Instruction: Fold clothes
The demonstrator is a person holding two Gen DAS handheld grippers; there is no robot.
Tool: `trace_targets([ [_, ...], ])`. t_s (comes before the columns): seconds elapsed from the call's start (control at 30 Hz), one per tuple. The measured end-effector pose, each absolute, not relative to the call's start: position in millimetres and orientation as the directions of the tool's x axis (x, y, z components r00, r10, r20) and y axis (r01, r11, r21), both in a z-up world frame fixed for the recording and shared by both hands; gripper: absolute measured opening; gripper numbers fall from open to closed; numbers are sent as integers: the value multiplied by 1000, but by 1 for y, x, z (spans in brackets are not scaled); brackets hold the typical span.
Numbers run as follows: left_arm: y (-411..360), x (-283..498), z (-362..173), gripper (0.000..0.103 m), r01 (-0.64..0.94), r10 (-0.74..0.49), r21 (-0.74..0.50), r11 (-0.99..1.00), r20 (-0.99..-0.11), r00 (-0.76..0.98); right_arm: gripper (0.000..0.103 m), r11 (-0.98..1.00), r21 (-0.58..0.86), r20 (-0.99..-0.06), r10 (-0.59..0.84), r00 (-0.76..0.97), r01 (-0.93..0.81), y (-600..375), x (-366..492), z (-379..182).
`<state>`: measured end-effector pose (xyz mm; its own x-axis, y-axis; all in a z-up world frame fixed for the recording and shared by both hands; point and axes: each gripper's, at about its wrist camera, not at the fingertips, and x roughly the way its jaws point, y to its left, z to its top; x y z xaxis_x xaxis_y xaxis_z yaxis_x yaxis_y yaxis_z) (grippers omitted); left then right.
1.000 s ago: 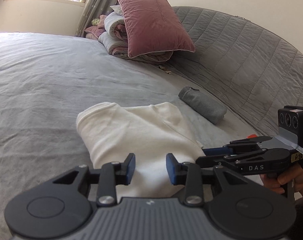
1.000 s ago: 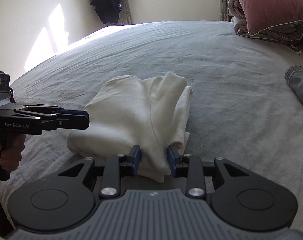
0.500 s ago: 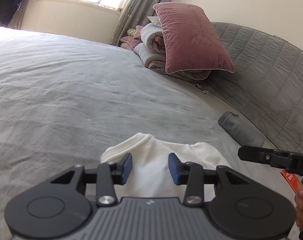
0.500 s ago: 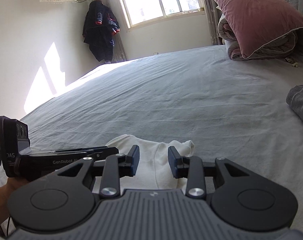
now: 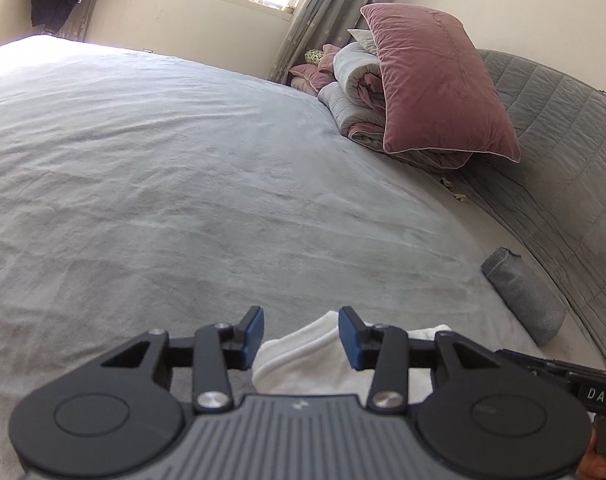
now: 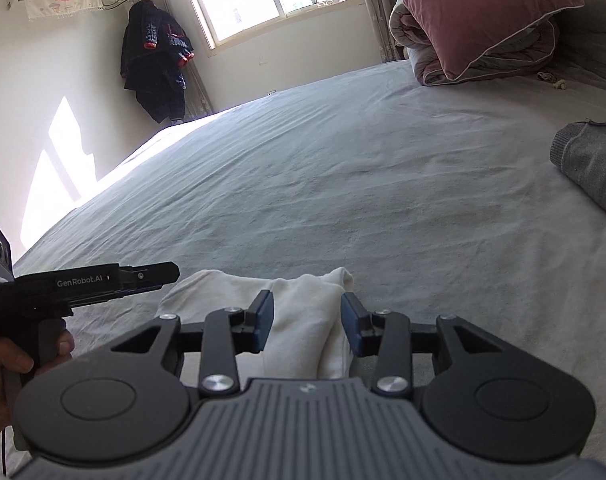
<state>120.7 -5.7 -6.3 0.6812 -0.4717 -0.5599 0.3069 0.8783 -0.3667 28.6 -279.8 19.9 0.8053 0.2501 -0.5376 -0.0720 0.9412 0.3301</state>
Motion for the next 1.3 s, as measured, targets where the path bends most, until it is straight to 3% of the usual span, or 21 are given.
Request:
trace_targets([
  [0.27,15,97,-15,65,213,-503,-486,847,-608,614,59,906,422,-604,289,743,-10,-295,25,11],
  [0.47,17,79,-38,67,148,-585,-615,775,-607,539,66,780,611,-633,381,674,133,-317,21,-7],
  [0.7,17,59,-61,70,156,-664,-707,690,-532,525,68,592,777,-567,511,646,213,-334,15,-32],
  [0.8,18,55,-68,70,179,-681,-728,662,-486,548,68,581,792,-549,542,636,188,-333,12,-34],
  [1.1,5,59,-62,73,129,-635,-710,692,-515,576,71,639,757,-555,523,647,132,-318,9,-29],
  [1.3,8,59,-61,61,102,-611,-699,708,-533,585,61,730,675,-595,457,660,103,-291,15,-23],
])
